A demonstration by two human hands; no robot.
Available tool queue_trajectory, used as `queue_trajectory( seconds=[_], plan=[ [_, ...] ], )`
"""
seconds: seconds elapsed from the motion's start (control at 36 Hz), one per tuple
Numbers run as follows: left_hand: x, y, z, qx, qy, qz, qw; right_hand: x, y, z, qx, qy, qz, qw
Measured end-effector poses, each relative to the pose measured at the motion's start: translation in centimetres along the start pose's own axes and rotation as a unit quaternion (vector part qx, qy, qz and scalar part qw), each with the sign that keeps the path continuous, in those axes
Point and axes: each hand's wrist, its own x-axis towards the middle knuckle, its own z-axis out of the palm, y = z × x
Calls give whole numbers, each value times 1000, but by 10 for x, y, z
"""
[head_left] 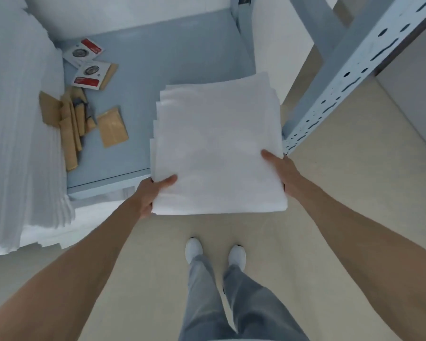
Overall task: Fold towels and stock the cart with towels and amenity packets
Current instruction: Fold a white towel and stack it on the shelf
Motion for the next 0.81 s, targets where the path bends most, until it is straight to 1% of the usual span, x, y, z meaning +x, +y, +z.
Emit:
queue_trajectory(
  seconds=[0.08,0.11,0.17,0.22,0.28,0.33,0.39,0.47,0.53,0.58,0.64,0.72,0.81],
  plan=[
    [-17,9,-16,44,-136,-42,989,-10,-7,-14,-77,-43,28,996],
    [-20,11,-19,50,-159,-56,984,-13,-9,-19,-105,-59,38,992],
    [-23,10,-24,30,-179,-84,980,-19,-13,-26,-141,-86,58,985],
    [-24,8,-23,-10,-183,-96,978,-23,-13,-28,-153,-87,75,981],
    [-22,4,-19,-52,-170,-95,979,-28,-9,-23,-152,-73,79,983],
    [-19,1,-15,-83,-139,-91,983,-33,0,-15,-123,-54,69,989],
    [-14,1,-15,-95,-126,-98,983,-37,9,-6,-59,-39,54,996],
    [-9,11,-22,-71,-142,-116,980,-43,22,6,55,-29,54,997],
    [-7,23,-28,-41,-159,-115,980,-49,29,13,100,-36,66,992],
    [-8,36,-32,-7,-165,-114,980,-57,34,19,122,-41,80,988],
    [-10,48,-36,28,-149,-113,982,-68,37,25,136,-39,87,986],
    [-19,56,-37,43,-119,-91,988,-85,37,31,151,-35,88,984],
    [-36,61,-33,48,-122,-58,990,-106,38,33,171,-18,77,982]
  ],
)
